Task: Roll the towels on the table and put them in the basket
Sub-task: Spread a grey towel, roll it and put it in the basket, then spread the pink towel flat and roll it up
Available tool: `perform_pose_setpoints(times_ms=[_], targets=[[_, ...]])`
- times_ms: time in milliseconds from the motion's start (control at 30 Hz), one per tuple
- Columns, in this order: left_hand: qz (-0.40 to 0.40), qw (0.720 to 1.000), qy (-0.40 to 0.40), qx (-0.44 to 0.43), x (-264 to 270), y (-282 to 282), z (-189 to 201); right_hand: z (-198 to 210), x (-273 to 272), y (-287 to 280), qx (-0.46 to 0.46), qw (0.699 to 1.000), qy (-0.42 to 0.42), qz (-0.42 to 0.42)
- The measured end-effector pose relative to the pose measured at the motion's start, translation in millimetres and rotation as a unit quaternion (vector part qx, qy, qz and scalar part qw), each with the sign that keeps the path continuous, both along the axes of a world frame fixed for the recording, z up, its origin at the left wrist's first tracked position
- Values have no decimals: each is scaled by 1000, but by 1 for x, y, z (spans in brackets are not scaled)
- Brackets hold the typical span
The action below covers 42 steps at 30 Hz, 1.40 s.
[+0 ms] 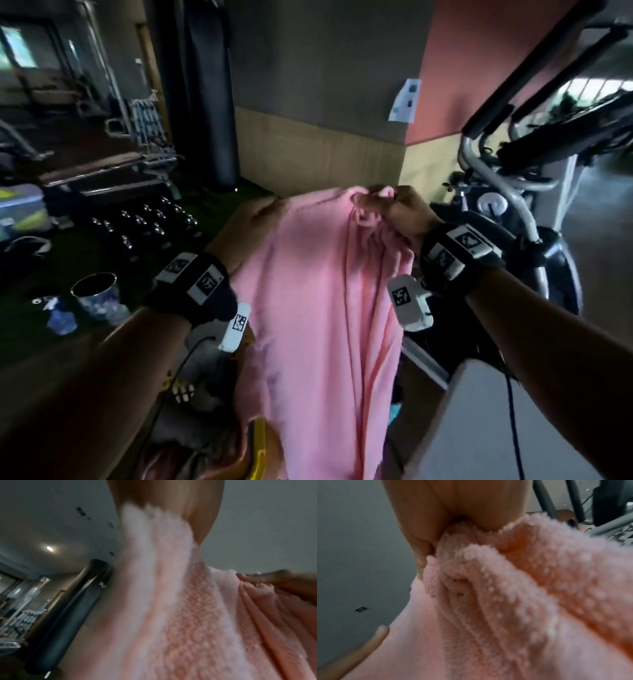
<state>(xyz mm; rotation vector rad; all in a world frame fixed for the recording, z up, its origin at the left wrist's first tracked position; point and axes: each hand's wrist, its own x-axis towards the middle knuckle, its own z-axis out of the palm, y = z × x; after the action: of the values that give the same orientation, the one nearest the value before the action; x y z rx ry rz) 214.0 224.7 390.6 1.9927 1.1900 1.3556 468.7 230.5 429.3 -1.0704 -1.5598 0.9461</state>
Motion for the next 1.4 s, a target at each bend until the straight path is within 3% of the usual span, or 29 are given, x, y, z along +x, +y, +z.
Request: perform_pose_setpoints(times_ms=[167,300,400,467,533,633,733,800,1000,1067,1200,1333,1367,1400], targets=[[48,998,-10,28,12,64,38,38,-7,87,-4,998,-53,12],[73,996,31,35,21,89,36,44,14,146,27,998,-49,19],[107,991,75,5,32,87,7,33,55,174,24,990,-139,4],[134,985,105,-20,38,81,-24,17,104,189,21,967,-244,-64],[153,978,124,-63,43,66,-63,-11,160,200,17,947,-297,-119],[165,970,142,-107,54,30,-129,-77,231,195,-24,923,-362,-130],[161,956,153,-192,102,-17,-210,-158,279,165,-68,913,-396,-74],[105,940,162,-281,159,-59,-262,-219,307,132,-94,907,-409,-33],[-61,842,194,-499,334,-196,-411,-390,430,-15,-225,866,-446,3],[-115,812,180,-543,387,-230,-426,-418,482,-62,-291,836,-464,-24],[-289,754,162,-568,494,-283,-407,-454,595,-143,-348,787,-504,-72],[-417,707,169,-546,562,-318,-374,-427,637,-201,-386,733,-548,-113],[-422,707,189,-535,566,-320,-367,-424,639,-211,-378,725,-561,-131],[-405,738,207,-499,565,-319,-369,-421,638,-215,-351,718,-581,-155]])
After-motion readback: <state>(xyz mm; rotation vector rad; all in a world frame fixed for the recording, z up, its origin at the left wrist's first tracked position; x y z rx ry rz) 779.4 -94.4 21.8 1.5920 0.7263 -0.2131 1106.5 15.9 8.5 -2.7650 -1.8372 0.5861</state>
